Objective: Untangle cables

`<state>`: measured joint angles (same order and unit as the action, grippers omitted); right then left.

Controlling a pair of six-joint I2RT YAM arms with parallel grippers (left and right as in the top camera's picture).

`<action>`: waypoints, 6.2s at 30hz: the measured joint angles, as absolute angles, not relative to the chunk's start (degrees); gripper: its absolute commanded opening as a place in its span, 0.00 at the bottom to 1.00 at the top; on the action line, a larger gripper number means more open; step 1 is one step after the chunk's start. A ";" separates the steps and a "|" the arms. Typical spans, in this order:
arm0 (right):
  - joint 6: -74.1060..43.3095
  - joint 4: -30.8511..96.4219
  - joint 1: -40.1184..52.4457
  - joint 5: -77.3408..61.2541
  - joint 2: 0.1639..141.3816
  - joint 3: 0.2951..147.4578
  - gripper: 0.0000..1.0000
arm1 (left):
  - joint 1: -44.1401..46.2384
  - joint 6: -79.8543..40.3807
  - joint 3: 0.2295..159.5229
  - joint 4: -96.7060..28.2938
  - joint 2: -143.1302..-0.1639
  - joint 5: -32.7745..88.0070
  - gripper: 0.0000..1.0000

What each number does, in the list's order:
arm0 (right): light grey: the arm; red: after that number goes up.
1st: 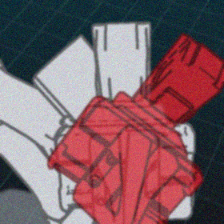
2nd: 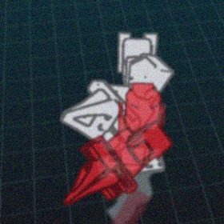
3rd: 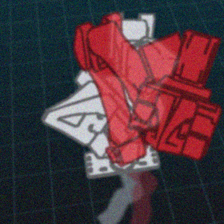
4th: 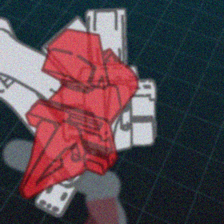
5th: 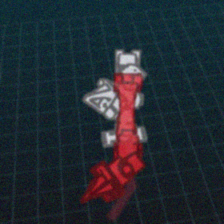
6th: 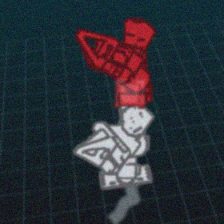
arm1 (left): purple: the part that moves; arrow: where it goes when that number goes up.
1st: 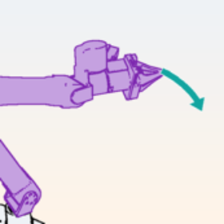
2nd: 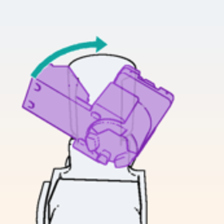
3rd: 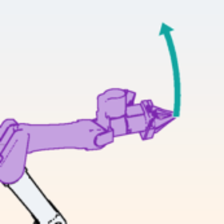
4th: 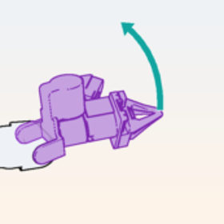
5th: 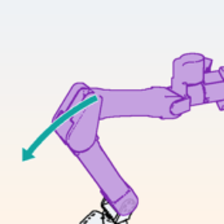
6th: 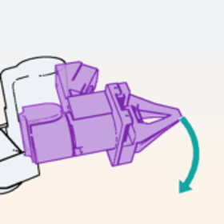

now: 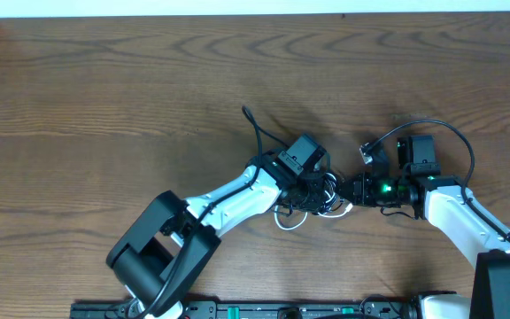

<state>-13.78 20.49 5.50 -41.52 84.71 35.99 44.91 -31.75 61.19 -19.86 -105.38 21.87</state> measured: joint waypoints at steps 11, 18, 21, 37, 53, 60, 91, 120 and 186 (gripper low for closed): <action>-14.39 22.76 5.50 -38.13 84.71 35.99 0.01 | 44.80 -31.27 61.21 -20.53 -106.41 21.28 0.07; -23.75 33.78 6.04 -19.35 84.71 35.88 0.01 | 41.30 -24.86 61.19 -28.32 -100.75 24.75 0.07; -25.74 34.57 5.96 -15.31 84.33 36.14 0.01 | 38.02 -19.11 61.19 -33.08 -95.37 30.00 0.07; -27.49 30.48 5.89 -14.92 84.49 36.36 0.01 | 30.48 -4.64 61.19 -36.64 -86.78 43.22 0.24; -21.21 21.54 5.80 -37.10 84.71 36.03 0.08 | 37.26 -15.09 61.19 -33.63 -94.06 26.55 0.24; -21.15 21.54 5.80 -37.26 84.71 36.03 0.08 | 39.53 -18.46 61.19 -29.26 -99.77 28.88 0.25; -21.15 21.58 5.80 -37.10 84.71 36.03 0.07 | 47.72 -27.73 61.06 -23.44 -104.62 18.02 0.35; -24.53 28.10 5.85 -22.31 84.66 35.90 0.70 | 42.44 -7.60 61.10 -33.06 -93.62 36.71 0.07; -27.73 15.55 7.31 -42.50 84.82 35.77 0.01 | 34.83 -11.00 55.55 -28.60 -89.95 27.00 0.64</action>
